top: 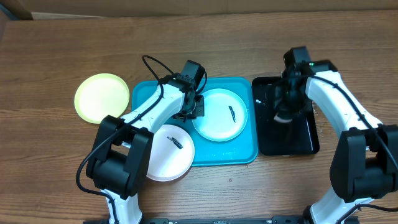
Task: Clean dirty plates on tray and stack at the side
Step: 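Grasp the green sponge with the right gripper and lift it, then scrub the light-blue plate with the held sponge using the right gripper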
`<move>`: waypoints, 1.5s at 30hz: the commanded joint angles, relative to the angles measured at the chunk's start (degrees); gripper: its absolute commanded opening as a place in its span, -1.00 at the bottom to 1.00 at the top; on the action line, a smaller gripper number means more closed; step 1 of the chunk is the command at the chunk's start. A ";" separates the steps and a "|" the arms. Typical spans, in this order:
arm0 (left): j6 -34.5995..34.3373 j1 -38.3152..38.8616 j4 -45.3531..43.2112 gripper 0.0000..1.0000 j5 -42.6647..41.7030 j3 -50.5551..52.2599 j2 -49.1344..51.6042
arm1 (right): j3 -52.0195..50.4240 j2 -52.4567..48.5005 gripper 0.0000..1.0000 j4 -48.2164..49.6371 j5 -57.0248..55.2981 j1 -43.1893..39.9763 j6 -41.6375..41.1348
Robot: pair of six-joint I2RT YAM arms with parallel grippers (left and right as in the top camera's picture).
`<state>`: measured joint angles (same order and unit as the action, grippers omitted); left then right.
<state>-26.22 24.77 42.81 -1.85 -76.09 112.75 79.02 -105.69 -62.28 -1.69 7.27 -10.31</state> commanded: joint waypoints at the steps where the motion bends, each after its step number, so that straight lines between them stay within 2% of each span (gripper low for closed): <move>1: -1.03 0.33 -0.07 -0.92 1.22 0.68 -0.55 | 3.80 1.44 -0.93 -1.07 0.76 0.17 -0.24; 6: -1.05 0.33 -0.11 -0.64 1.25 0.85 -0.55 | 1.05 1.33 -0.93 -0.76 1.77 0.17 -0.22; 8: -1.03 0.33 -0.11 -0.68 1.25 0.85 -0.55 | -0.42 1.31 -0.93 0.42 1.77 0.17 -0.24; 10: -1.03 0.33 -0.09 -0.88 1.25 0.85 -0.55 | -1.75 1.31 -0.93 1.57 1.77 0.17 -0.22; 11: -1.03 0.33 -0.07 -0.92 1.25 0.85 -0.55 | -1.77 1.31 -0.93 1.57 1.77 0.17 -0.20; 19: -3.67 -0.59 0.37 -0.92 1.92 0.96 -0.55 | 7.34 1.55 -0.93 -6.27 1.84 0.20 -0.20; 22: -3.69 -1.01 0.39 -0.91 1.75 1.05 -0.55 | 7.21 1.53 -0.93 -7.76 2.03 0.39 -0.22; 31: -4.26 -1.18 0.46 -0.92 1.64 1.09 -0.55 | -3.63 1.53 -0.93 1.29 1.81 0.92 -0.20; 40: -6.27 -1.79 0.85 -0.92 1.77 1.38 -0.55 | 5.31 1.55 -0.93 -4.76 1.86 0.92 -0.22; 45: -7.48 -2.75 0.68 -0.92 0.83 1.77 -0.55 | 5.81 1.55 -0.93 -4.70 2.01 0.94 -0.44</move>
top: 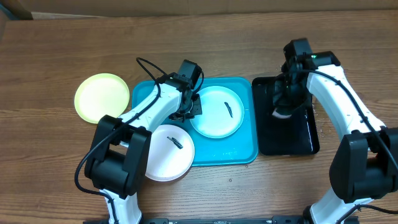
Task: Clean dirty plates on tray and stack at the side
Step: 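Scrub the light-blue plate with the held sponge using the right gripper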
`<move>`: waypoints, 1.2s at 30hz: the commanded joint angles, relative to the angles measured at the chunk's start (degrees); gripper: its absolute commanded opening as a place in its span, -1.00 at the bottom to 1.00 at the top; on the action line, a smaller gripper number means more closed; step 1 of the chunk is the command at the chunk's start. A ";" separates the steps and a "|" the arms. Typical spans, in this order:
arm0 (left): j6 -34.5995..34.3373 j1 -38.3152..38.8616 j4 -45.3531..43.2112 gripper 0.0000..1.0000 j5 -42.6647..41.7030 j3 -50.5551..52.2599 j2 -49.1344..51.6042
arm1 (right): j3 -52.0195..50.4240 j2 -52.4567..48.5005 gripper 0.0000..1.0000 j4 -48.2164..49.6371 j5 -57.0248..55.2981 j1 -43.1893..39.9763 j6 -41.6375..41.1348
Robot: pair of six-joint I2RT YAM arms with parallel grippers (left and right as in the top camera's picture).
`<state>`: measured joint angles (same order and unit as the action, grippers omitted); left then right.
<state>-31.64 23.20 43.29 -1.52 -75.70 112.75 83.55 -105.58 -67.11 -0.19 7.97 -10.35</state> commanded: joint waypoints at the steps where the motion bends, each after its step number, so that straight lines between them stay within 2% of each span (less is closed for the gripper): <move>1: -2.05 -1.38 0.09 -0.91 0.28 1.42 -0.55 | 1.51 1.44 -0.93 0.48 1.22 0.24 -0.37; 8: -1.77 -1.42 -0.24 -0.92 0.04 1.49 -0.55 | 6.67 1.44 -0.93 -0.15 13.60 0.94 -0.35; 12: -1.79 -1.42 -0.20 -0.92 0.02 1.49 -0.55 | 6.73 1.42 -0.93 3.61 26.34 2.58 -0.13; 14: -1.79 -1.42 -0.24 -0.92 0.02 1.49 -0.55 | 6.67 1.42 -0.93 4.92 26.51 4.42 -0.13; 19: -1.75 -1.42 -0.20 -0.92 0.04 1.49 -0.55 | 6.47 0.85 -0.93 8.26 17.70 12.07 -0.15; 28: -1.44 -1.42 -0.09 -0.92 0.13 1.49 -0.55 | 6.47 -3.28 -0.93 10.93 -8.33 23.71 -0.13; 36: -0.90 -1.42 -0.02 -0.92 0.17 1.49 -0.55 | 6.47 -9.42 -0.93 13.09 -11.39 24.55 -0.15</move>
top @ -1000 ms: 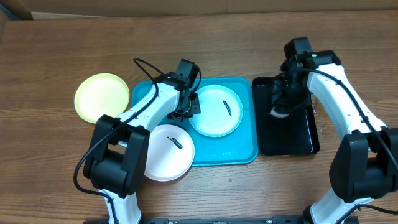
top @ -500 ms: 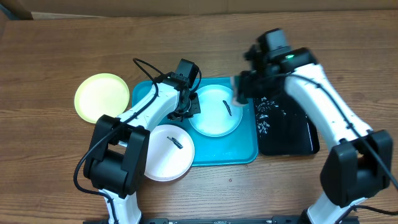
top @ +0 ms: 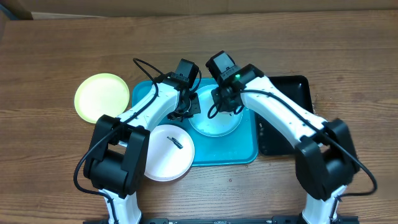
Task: Clean dirty plates on tray and stack at the side
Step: 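Scrub the light-blue plate with the held sponge using the right gripper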
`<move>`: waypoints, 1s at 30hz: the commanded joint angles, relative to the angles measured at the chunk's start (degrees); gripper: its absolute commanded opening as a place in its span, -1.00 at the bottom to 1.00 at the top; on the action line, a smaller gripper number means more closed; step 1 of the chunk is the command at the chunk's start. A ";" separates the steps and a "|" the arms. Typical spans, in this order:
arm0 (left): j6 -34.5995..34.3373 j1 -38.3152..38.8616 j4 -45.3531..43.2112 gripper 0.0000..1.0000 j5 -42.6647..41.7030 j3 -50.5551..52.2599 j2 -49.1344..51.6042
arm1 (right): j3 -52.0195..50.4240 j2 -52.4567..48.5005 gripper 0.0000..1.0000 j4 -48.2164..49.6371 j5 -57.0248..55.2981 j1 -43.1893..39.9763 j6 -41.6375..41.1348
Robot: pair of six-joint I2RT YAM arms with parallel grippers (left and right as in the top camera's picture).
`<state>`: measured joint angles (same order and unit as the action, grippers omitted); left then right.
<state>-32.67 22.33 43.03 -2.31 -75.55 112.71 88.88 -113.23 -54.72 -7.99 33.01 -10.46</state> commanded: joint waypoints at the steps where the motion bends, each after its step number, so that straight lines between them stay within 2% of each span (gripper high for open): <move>1: 0.15 -0.55 0.26 -0.92 1.01 1.33 -0.50 | 1.14 -2.32 -0.93 0.72 -3.61 -0.63 -0.02; 19: 0.96 -0.55 0.44 -0.92 1.03 1.38 -0.50 | 1.07 -7.69 -0.93 1.68 -3.56 -3.85 -0.61; 30: 1.40 -0.55 0.42 -0.92 1.03 1.49 -0.50 | -2.19 -11.04 -0.93 4.81 9.33 -5.03 -0.68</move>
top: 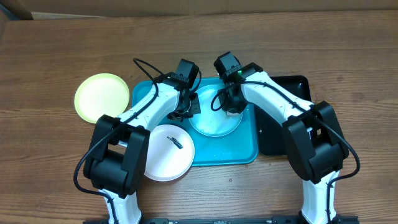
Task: Clean dirty plates on tray and stack at the side
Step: 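Scrub the light-blue plate with the held sponge using the right gripper, then return the sponge to the black tray and raise the right gripper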
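Observation:
A white plate (211,126) lies on the blue tray (239,152). My left gripper (190,107) is at the plate's left rim and looks shut on it. My right gripper (232,109) points down onto the plate's right half, shut on a pale sponge (234,113) that touches the plate. Any dirt on this plate is hidden under the right gripper. A second white plate (163,155) with a dark smear (176,142) overhangs the tray's front left corner. A yellow-green plate (101,98) lies on the table to the left.
A black tray (292,134) sits right of the blue tray, partly under my right arm. The left arm's cable (144,65) loops above the tray's back left corner. Bare wooden table (56,174) surrounds the trays.
My right gripper with the sponge has shifted slightly right and toward the front over the plate. The left gripper and all plates stay where they were.
My right gripper first stood over the black tray with the sponge while the left held the plate's rim, a dark smear showing on the plate. The plate then sat a little further left. Afterwards the right gripper was over the plate, covering the smear, and it remains there.

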`<move>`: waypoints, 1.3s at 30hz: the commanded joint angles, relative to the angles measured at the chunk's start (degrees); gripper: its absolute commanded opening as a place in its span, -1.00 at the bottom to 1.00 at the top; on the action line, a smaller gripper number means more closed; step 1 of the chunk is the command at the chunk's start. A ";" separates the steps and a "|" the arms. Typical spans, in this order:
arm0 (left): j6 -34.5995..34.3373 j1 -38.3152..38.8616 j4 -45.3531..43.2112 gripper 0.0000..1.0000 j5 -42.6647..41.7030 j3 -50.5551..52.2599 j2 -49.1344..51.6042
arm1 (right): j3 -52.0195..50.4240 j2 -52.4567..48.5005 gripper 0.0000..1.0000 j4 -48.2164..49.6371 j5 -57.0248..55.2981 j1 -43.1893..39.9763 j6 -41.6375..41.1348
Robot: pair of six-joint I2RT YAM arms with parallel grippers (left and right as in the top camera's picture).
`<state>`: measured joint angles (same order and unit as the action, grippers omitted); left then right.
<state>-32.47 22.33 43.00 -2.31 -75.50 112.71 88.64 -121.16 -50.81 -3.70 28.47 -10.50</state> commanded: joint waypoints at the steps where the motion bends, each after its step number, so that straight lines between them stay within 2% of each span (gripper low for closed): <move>1: 1.20 -0.55 0.44 -0.92 1.03 1.44 -0.50 | -2.43 -3.19 -0.93 1.29 6.75 -0.48 -0.66; 7: 1.18 -0.55 0.37 -0.91 1.03 1.44 -0.50 | -3.19 -3.17 -0.93 1.90 20.41 0.13 -0.24; 12: 1.20 -0.55 0.42 -0.92 1.01 1.44 -0.50 | -2.40 -2.97 -0.93 1.14 30.58 0.28 4.22; 20: 1.20 -0.55 0.44 -0.92 1.03 1.44 -0.50 | 9.05 0.63 -0.93 -7.21 47.95 -6.95 9.11; 24: 1.20 -0.55 0.44 -0.92 1.03 1.44 -0.50 | 13.51 3.52 -0.93 -12.68 48.26 -11.65 10.25; 27: 1.20 -0.55 0.42 -0.92 1.03 1.44 -0.50 | 13.75 5.57 -0.93 -16.85 43.89 -15.15 11.02; 32: 1.20 -0.55 0.28 -0.91 1.01 1.44 -0.50 | 13.51 6.03 -0.92 -24.09 26.40 -19.91 10.84; 39: 1.18 -0.55 0.02 -0.92 0.81 1.44 -0.50 | 9.35 6.03 -0.93 -24.06 2.23 -21.33 2.69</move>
<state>-31.55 21.98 43.29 -2.09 -75.35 112.51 100.38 -116.40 -75.59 12.36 7.11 -4.01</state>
